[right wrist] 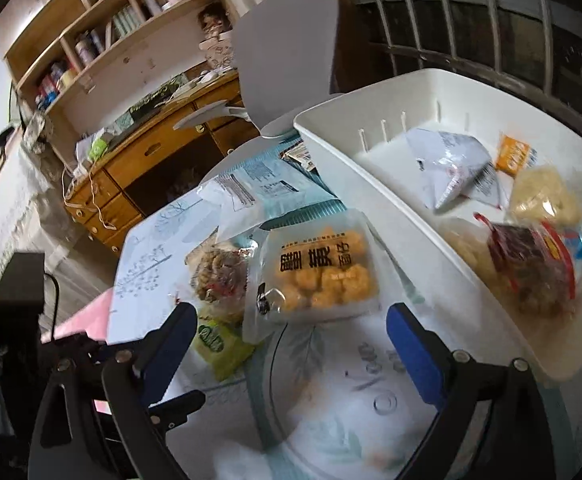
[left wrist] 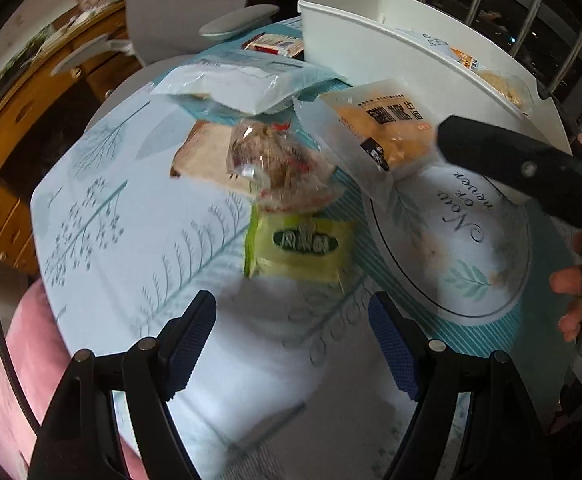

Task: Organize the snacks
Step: 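Withdraw both tools toward the remaining snacks on the table, then grasp the green pineapple-cake packet with the left tool while the right tool grasps the yellow pastry bag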

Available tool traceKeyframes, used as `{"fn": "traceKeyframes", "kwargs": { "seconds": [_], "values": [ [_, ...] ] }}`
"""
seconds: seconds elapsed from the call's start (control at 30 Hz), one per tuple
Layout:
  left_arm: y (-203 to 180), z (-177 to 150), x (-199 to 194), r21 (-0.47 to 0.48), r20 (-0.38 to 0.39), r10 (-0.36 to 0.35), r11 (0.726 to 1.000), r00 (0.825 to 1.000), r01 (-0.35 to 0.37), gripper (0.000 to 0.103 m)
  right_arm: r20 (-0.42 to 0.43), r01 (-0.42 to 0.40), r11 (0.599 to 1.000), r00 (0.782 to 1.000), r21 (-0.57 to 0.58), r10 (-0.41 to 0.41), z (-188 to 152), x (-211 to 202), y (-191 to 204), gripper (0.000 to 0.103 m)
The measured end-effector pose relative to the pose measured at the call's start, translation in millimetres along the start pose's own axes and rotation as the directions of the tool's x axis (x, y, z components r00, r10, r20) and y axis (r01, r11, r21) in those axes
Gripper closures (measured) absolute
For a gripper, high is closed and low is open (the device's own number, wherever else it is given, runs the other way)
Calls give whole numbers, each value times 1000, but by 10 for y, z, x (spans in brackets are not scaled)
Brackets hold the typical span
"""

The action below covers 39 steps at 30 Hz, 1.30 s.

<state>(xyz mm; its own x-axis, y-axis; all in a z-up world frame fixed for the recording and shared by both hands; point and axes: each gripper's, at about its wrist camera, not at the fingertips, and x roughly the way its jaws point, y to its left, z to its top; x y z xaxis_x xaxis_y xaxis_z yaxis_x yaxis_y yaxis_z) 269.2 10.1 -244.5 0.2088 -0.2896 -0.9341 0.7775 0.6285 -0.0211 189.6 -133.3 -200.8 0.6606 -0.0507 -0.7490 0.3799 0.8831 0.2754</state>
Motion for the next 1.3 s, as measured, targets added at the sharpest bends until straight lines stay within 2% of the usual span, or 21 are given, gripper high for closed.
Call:
{"fn": "traceKeyframes", "kwargs": {
  "seconds": [0.2,0.4,0.67,0.97,1.13,1.3],
  "values": [
    [45,119,180,43,16,-54,998,998,53,25,49,60,993,997,-104,-56,15,173,117,7],
    [16,214,339,78,11,-74,994,997,73,25,46,128,980,991,-150,-122,-12,307,147,7],
    [-25,290,443,121,17,-83,989,996,81,31,25,172,970,985,-171,-170,-12,446,134,7],
    [-39,317,434,126,43,-75,990,996,69,45,10,242,946,969,-215,-245,-62,594,176,4],
    [-40,290,415,109,56,-74,992,996,67,50,10,243,946,969,-215,-246,-70,624,175,3],
    [-40,231,379,90,69,-69,994,995,62,51,-24,229,955,971,-190,-238,-54,662,143,3]
  ]
}}
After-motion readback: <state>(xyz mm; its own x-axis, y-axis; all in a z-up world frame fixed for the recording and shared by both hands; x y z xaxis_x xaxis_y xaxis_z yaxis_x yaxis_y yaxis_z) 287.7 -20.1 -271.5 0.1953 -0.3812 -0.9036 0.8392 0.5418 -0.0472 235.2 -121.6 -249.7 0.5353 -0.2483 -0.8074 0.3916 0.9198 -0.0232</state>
